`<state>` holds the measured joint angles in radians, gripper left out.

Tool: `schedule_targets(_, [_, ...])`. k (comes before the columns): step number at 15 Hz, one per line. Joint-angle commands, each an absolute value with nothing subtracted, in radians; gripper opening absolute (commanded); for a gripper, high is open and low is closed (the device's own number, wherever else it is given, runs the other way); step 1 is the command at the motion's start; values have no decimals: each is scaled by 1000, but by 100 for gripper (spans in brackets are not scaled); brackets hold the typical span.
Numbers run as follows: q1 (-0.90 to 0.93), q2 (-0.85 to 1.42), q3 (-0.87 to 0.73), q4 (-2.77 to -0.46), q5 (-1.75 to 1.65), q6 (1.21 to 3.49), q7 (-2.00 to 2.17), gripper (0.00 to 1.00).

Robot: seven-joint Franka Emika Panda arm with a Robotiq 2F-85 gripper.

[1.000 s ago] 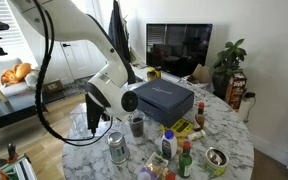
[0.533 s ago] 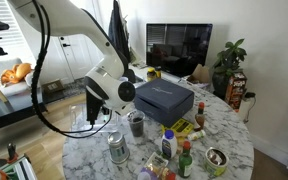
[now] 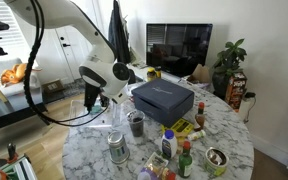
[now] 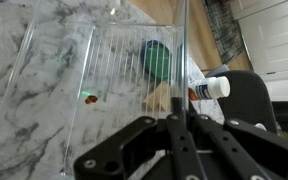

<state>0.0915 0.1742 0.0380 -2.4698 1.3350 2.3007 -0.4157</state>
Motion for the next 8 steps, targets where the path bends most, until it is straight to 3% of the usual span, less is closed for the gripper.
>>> schedule_targets(1, [114, 165, 53, -2450, 1170, 2337, -242, 1])
schedule_targets(8, [137, 211, 77, -2348, 820, 2298, 47, 1])
